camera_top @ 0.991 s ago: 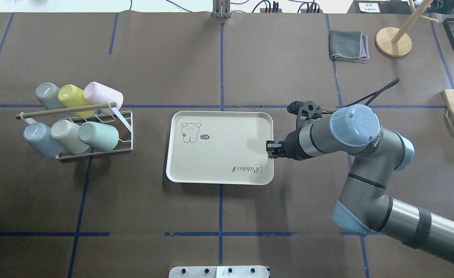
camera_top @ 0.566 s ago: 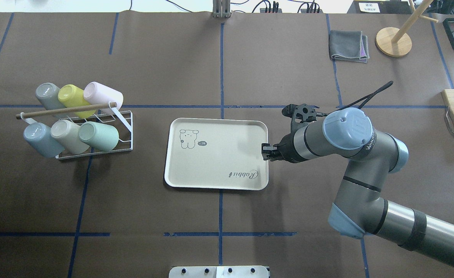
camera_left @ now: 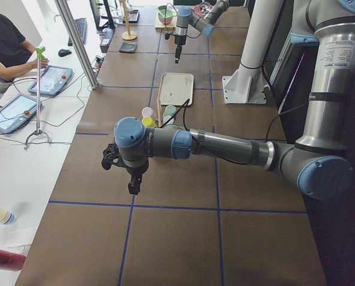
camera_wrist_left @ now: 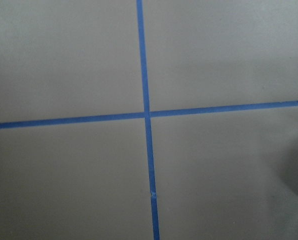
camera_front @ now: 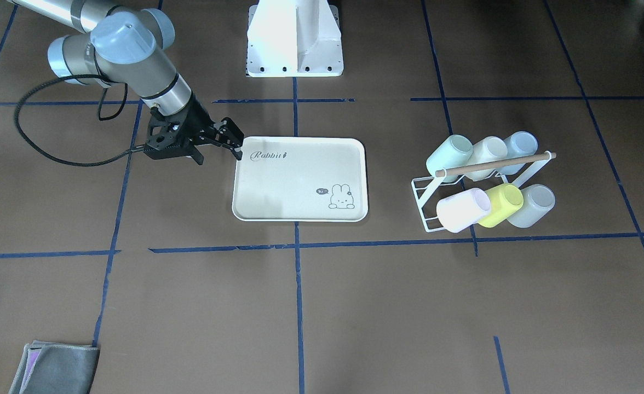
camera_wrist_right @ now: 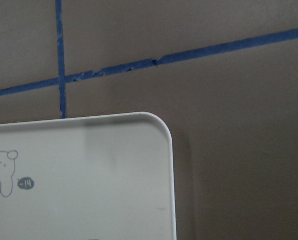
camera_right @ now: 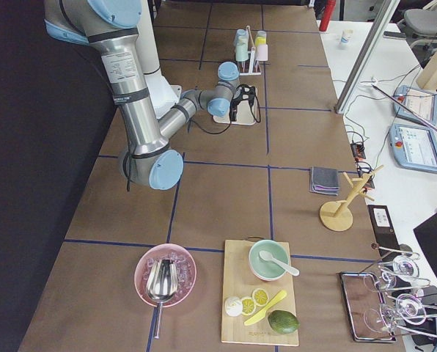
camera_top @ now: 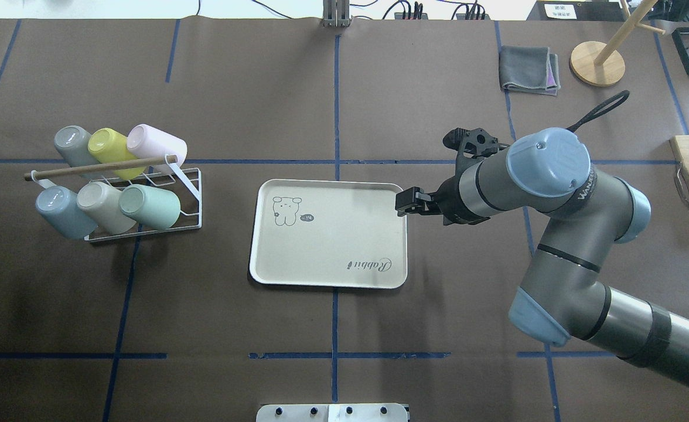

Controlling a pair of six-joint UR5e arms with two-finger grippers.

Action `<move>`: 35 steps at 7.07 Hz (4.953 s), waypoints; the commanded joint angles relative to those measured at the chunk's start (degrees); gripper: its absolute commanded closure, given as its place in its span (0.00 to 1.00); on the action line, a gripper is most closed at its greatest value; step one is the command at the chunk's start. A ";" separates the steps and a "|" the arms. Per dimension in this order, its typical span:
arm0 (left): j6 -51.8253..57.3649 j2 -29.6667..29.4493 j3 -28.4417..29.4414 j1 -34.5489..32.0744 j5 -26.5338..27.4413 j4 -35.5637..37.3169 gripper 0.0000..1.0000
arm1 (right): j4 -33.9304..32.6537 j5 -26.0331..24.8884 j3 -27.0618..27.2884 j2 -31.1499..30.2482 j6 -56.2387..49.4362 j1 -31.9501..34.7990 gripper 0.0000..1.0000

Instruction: Pick up and place green cup on tray

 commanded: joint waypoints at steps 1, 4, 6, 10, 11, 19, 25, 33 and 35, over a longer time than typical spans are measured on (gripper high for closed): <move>0.26 -7.31 -1.87 0.87 0.09 0.26 0.00 | -12.29 1.11 5.06 -0.60 -3.63 6.81 0.00; 4.99 -6.66 -18.42 13.56 20.62 2.18 0.00 | -27.70 2.17 6.83 -0.96 -30.57 16.57 0.00; 7.12 -7.86 -26.70 27.18 39.39 11.82 0.00 | -27.37 6.98 6.30 -5.51 -39.74 23.34 0.00; 22.35 -9.97 -37.01 47.78 69.04 24.50 0.01 | -27.20 12.63 3.49 -8.52 -46.64 29.00 0.00; 31.98 -11.89 -37.12 53.99 78.04 24.69 0.01 | -27.11 14.29 3.49 -8.61 -46.55 29.78 0.00; 39.82 -11.91 -24.49 81.03 104.85 31.38 0.00 | -20.62 20.19 0.33 -17.92 -56.22 37.00 0.00; 39.02 -12.70 -15.42 82.53 107.49 30.94 0.00 | -19.46 21.33 -7.05 -19.51 -73.78 45.95 0.00; 33.84 -14.20 -9.52 79.89 107.75 30.23 0.07 | -19.37 21.42 -6.80 -19.77 -73.09 46.14 0.00; 33.75 -14.20 -9.43 80.15 107.75 30.23 0.14 | -19.37 21.42 -6.80 -19.77 -73.01 46.14 0.00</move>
